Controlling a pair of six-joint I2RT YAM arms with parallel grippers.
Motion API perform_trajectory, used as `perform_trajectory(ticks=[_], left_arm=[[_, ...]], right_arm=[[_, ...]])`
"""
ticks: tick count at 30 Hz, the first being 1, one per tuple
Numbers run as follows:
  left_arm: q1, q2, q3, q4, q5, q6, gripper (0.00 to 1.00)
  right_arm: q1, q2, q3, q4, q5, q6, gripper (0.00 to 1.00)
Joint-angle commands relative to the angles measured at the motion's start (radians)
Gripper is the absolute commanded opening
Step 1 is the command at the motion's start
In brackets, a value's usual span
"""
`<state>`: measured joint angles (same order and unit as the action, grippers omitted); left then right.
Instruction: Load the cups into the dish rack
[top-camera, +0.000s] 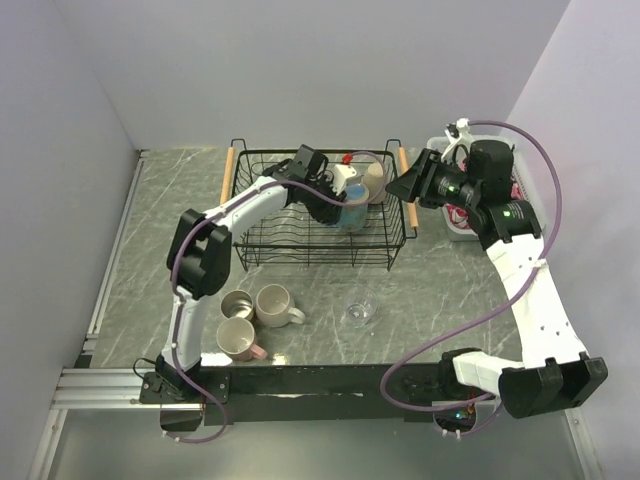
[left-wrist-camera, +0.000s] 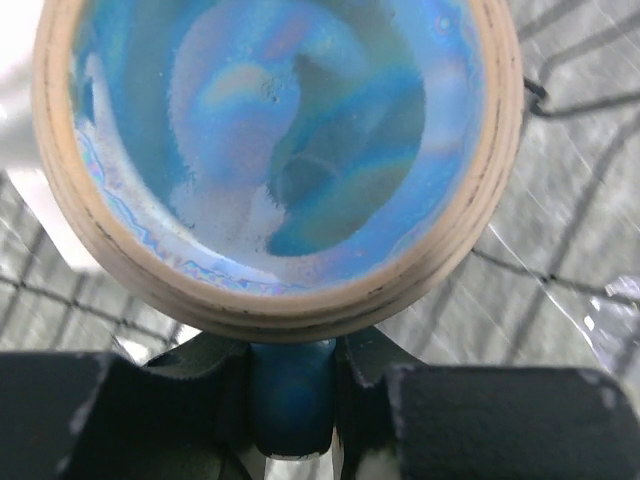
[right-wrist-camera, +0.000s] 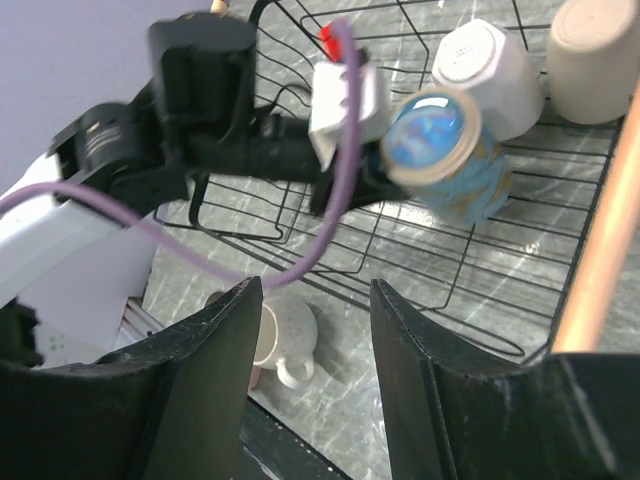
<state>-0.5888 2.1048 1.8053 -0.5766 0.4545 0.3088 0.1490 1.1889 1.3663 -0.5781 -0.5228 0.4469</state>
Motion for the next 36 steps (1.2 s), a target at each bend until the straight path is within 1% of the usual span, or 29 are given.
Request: perform_trajectory(ticks=[1, 5, 11, 18, 30, 33, 36], left_arm=[[-0.022, 0.043, 0.152, 0.126, 0.035, -0.017, 0.01], [-0.04, 0.11, 0.242, 0.126, 0.018, -0.017, 0.01], [-0.051, 0.161, 0.279, 0.129, 0.003, -0.001, 0.01], [-0.054, 0.172, 0.247, 0.165, -0.011, -0.02, 0.01], [-0.065, 0.202, 0.166, 0.333, -0.011, -0.108, 0.04], [-0.068, 0.204, 0.143, 0.334, -0.019, -0.097, 0.06], [-0.068, 0.201, 0.128, 0.321, -0.03, -0.08, 0.15]], right_arm=[[-0.034, -0.064, -0.007, -0.041, 0.013, -0.039, 0.55], [-0.039, -0.075, 0.001, -0.062, 0.035, -0.063, 0.55], [-0.039, -0.084, 0.002, -0.077, 0.06, -0.083, 0.55], [-0.04, -0.086, -0.012, -0.072, 0.067, -0.083, 0.55], [-0.052, -0.103, -0.027, -0.077, 0.079, -0.083, 0.54], [-0.055, -0.103, -0.03, -0.074, 0.078, -0.083, 0.54], [-0.054, -0.103, -0.033, -0.069, 0.073, -0.082, 0.54]])
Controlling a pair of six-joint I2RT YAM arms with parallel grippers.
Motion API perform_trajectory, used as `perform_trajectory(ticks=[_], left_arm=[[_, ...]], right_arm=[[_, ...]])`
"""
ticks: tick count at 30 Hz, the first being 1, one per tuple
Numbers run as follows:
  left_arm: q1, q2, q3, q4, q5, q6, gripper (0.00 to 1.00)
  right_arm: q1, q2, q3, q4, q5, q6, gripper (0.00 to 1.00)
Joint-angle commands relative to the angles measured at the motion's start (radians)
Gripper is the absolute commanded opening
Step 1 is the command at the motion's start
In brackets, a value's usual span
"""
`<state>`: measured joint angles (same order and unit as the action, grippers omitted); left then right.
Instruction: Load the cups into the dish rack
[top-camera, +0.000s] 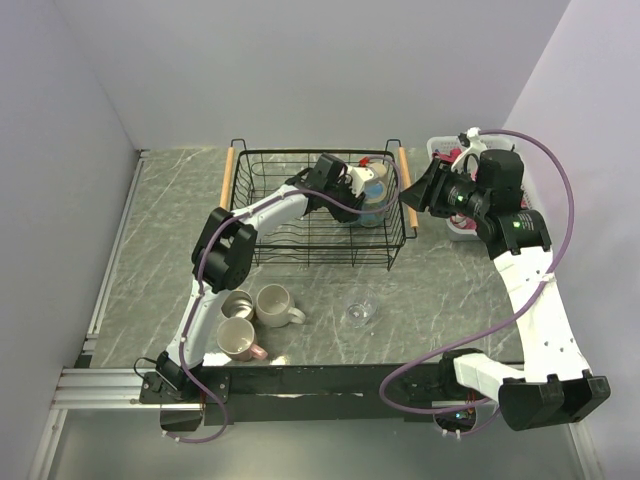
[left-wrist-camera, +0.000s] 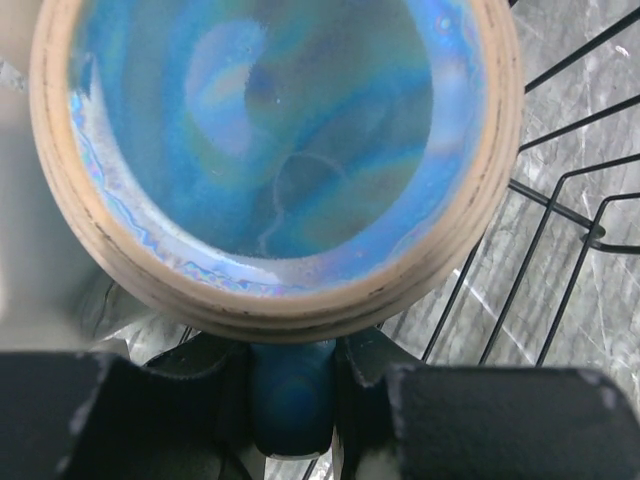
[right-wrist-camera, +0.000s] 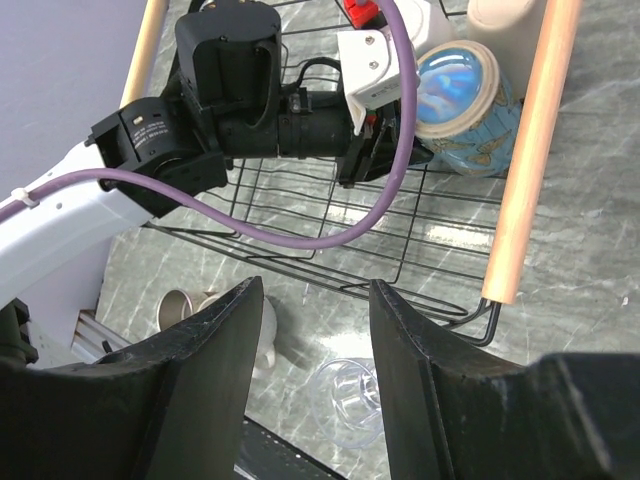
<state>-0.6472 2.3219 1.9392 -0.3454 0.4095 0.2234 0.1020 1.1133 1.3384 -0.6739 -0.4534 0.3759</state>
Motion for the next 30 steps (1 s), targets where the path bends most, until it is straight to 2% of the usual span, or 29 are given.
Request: perform_trajectory(ticks=[1, 3, 4, 7, 10, 17, 20, 26, 30], left_arm=[[-0.009, -0.018, -0.009, 0.085, 0.015, 0.008, 0.26], [-0.009, -0.019, -0.011, 0.08, 0.015, 0.014, 0.32], [-0.008, -0.019, -0.013, 0.079, 0.015, 0.011, 0.44], [-0.011, -0.022, -0.014, 0.074, 0.017, 0.008, 0.58], [-0.012, -0.025, -0.006, 0.062, 0.018, 0.001, 0.69], [-0.011, -0.055, 0.02, -0.018, 0.015, 0.004, 0.75], [0.006, -0.088, 0.044, -0.101, 0.032, -0.005, 0.76], [0.04, -0.251, 0.041, -0.248, 0.064, 0.031, 0.76], [0.087, -0.412, -0.002, -0.296, 0.077, 0.041, 0.77]], right_arm=[[-0.008, -0.026, -0.008, 0.028, 0.004, -0.008, 0.54], [-0.008, -0.027, -0.013, 0.036, 0.002, -0.006, 0.54], [-0.008, -0.026, -0.015, 0.037, -0.001, -0.006, 0.54], [-0.01, -0.026, -0.018, 0.042, -0.002, -0.005, 0.54], [-0.008, -0.029, -0.024, 0.043, -0.002, -0.003, 0.54], [-0.013, -0.029, -0.021, 0.042, -0.004, -0.002, 0.55], [-0.013, -0.024, -0.015, 0.016, 0.019, -0.02, 0.56], [-0.012, -0.032, -0.002, -0.035, 0.091, -0.057, 0.6], [-0.007, -0.021, 0.004, -0.099, 0.079, -0.074, 0.61]])
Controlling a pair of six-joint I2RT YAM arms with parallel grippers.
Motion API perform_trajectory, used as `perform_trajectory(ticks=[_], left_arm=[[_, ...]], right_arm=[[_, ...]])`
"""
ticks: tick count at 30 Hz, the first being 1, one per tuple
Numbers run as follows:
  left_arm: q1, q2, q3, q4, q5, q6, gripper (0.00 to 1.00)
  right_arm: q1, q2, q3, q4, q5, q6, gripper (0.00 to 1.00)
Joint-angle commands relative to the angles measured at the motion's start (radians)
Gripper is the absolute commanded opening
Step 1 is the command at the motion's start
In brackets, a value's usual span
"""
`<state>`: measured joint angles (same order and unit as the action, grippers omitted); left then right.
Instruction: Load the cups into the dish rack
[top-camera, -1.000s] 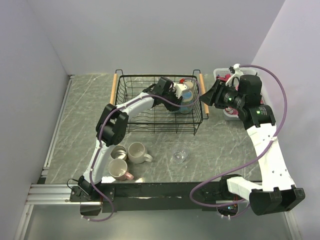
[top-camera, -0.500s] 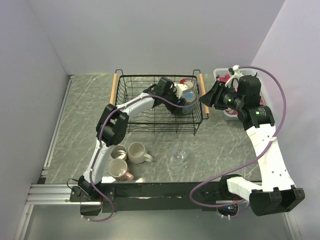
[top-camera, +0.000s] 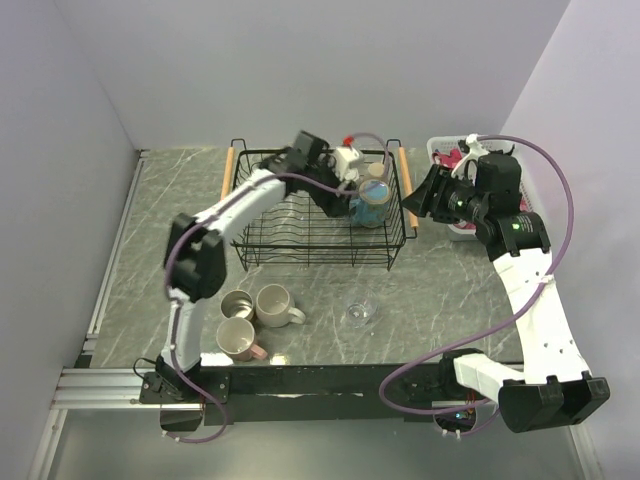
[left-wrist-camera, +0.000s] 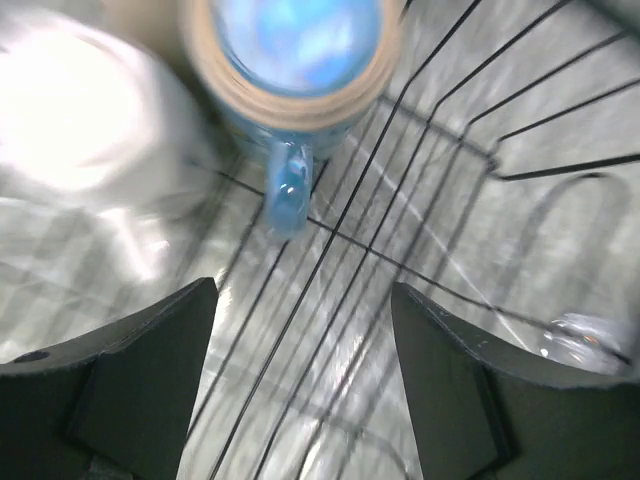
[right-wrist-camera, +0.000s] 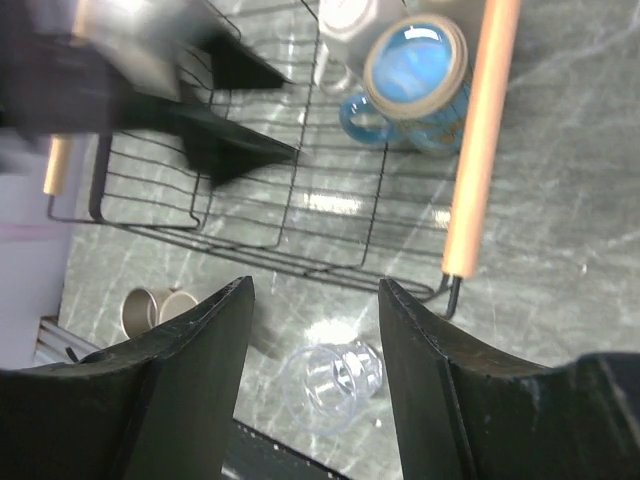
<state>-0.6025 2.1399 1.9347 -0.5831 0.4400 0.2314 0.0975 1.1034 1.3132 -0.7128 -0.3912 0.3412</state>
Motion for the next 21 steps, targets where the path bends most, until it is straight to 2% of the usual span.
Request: perform_trajectory(ticks=[1, 4, 6, 7, 8, 9, 11, 15, 21], left_arm=[[0.059, -0.25, 0.0, -0.069, 0.057, 0.026, 0.77], [0.154, -0.32, -0.017, -0.116, 0.11, -0.052, 0.75], [0.223, -0.386, -0.066, -0.133, 0.123, -0.064, 0.75], [0.243, -0.414, -0.095, -0.126, 0.121, -0.066, 0.75], [0.26, -0.478, -0.126, -0.1, 0.12, -0.064, 0.74], [0.294, -0.509, -0.196, -0.087, 0.117, -0.06, 0.75], [0.332, -0.582, -0.258, -0.06, 0.108, -0.046, 0.75], [0.391, -0.65, -0.405, 0.001, 0.131, -0.053, 0.74], [0.455, -0.699, -0.491, 0.074, 0.16, -0.089, 0.74]], right_arm=[[0.001, -0.004, 0.031, -0.074, 0.003, -0.05, 0.6], [0.074, 0.042, 0.055, -0.119, -0.032, -0.068, 0.59], [0.151, 0.093, 0.09, -0.161, 0.04, -0.09, 0.61], [0.248, 0.119, 0.148, -0.184, 0.075, -0.097, 0.62], [0.289, 0.172, 0.179, -0.232, 0.101, -0.108, 0.64], [0.335, 0.2, 0.213, -0.252, 0.148, -0.117, 0.64], [0.428, 0.268, 0.299, -0.29, 0.166, -0.119, 0.67], [0.528, 0.371, 0.409, -0.335, 0.176, -0.111, 0.68], [0.72, 0.579, 0.578, -0.441, 0.255, -0.151, 0.68]])
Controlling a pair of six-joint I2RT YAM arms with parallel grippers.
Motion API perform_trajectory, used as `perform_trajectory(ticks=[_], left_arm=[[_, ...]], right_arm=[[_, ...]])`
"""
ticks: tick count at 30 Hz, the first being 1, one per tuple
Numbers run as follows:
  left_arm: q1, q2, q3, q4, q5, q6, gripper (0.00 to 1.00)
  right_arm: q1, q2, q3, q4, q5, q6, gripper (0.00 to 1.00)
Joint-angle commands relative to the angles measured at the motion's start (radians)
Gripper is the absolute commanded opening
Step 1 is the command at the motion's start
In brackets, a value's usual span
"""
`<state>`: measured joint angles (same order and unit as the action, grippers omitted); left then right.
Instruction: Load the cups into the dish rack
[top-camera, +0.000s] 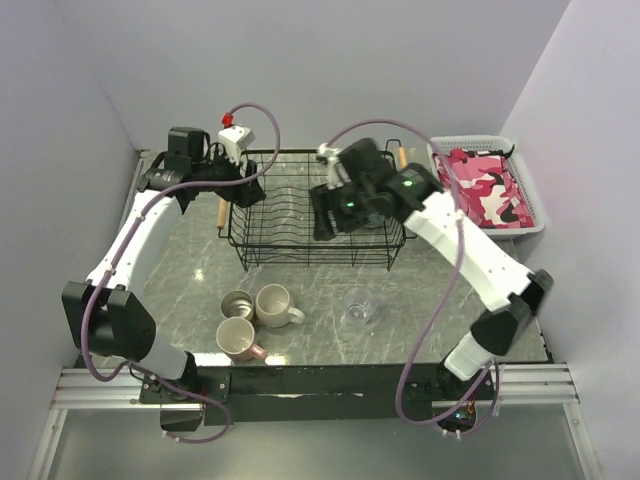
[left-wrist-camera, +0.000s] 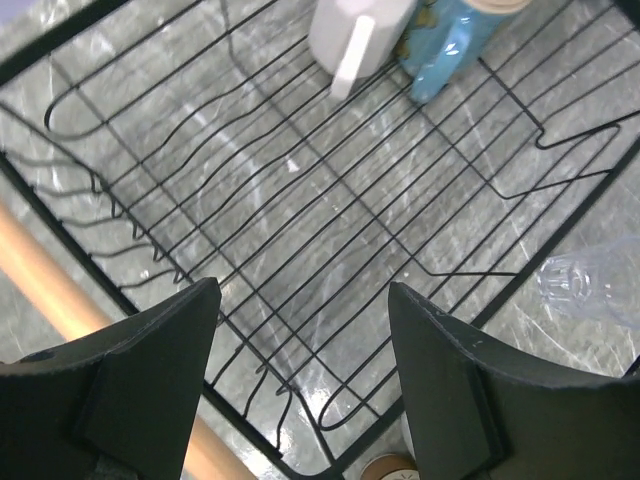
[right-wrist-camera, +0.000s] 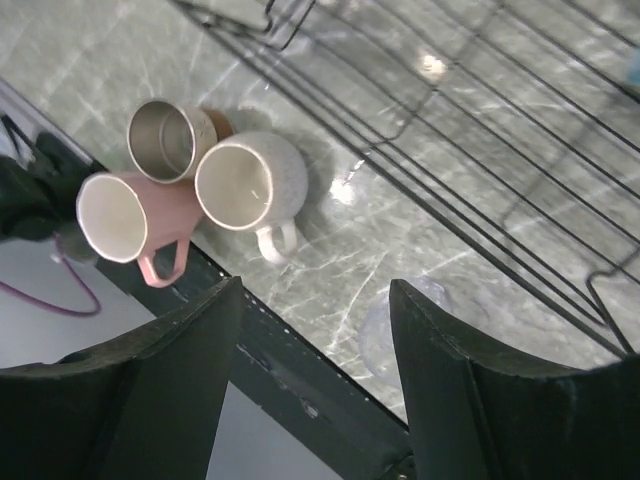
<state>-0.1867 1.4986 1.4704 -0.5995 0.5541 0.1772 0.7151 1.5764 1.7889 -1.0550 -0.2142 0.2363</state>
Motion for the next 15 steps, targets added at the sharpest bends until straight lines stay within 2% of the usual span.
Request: perform_trajectory(ticks=[1, 8, 15], left_arm=[[0.047, -0.06, -0.031, 0.095, 0.05, -0.042, 0.74], [0.124, -0.139, -0.09, 0.119, 0.046, -0.087, 0.74], [0.141, -0.205, -0.09, 0.049, 0.023, -0.082, 0.74]], right_arm=[[0.113, 0.126, 0.121, -0.102, 0.088, -0.048, 0.68], [0.202, 0.227, 0.124, -0.08, 0.142, -0.045, 0.68], [0.265, 0.228, -0.008, 0.052, 0.133, -0.011, 0.68]])
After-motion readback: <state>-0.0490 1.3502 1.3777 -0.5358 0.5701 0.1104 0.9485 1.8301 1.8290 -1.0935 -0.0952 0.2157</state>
